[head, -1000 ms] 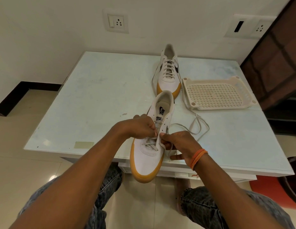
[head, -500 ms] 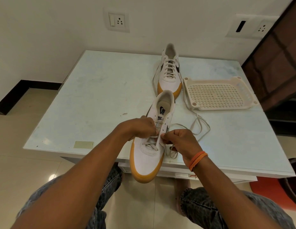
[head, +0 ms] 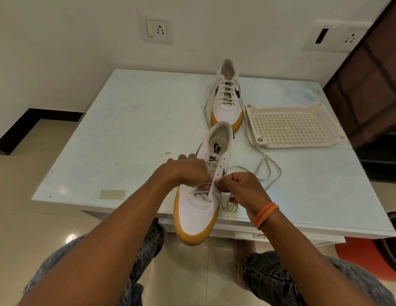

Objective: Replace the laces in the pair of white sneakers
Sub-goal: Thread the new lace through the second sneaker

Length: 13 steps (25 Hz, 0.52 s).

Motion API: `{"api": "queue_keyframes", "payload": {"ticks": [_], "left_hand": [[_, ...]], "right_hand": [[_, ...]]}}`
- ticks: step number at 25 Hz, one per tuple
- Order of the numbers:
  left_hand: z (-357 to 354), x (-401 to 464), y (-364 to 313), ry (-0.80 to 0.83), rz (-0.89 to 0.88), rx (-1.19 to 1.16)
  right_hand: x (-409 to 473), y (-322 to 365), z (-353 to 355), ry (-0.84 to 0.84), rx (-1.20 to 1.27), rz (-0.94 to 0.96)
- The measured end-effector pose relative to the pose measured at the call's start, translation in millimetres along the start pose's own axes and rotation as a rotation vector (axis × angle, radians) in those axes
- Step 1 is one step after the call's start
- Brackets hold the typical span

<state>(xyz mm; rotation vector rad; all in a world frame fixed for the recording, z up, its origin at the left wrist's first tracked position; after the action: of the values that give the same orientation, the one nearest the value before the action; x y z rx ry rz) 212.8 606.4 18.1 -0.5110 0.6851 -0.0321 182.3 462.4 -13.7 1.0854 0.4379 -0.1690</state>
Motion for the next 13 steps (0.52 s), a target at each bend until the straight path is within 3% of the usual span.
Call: {"api": "queue_keyframes", "payload": {"ticks": [3,6,13], "left_hand": [[3,-2,1,0.017,-0.119,-0.066],[9,-9,-7,-0.153,-0.261,0.138],[7,-25,-24,-0.387,-0.440,0.189]], "right_hand": [[-1,-1,1,0.001,-0.013,0.002],[1,0,3,-0.012,-0.042,0.024],[1,0,7,-0.075,-0.116,0.075]]}}
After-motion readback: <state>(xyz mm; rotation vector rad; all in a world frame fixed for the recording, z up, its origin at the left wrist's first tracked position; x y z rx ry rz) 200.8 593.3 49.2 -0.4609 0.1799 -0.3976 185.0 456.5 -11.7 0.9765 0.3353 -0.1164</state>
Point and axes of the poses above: each hand's wrist, its own x-axis towards the middle knuckle, its own z-axis out of the back of the hand, y = z × x, the point moved 6 cm from there along x, towards the middle knuckle, and after that the axes turned 14 degrees about -x, right-handed, at the moved point
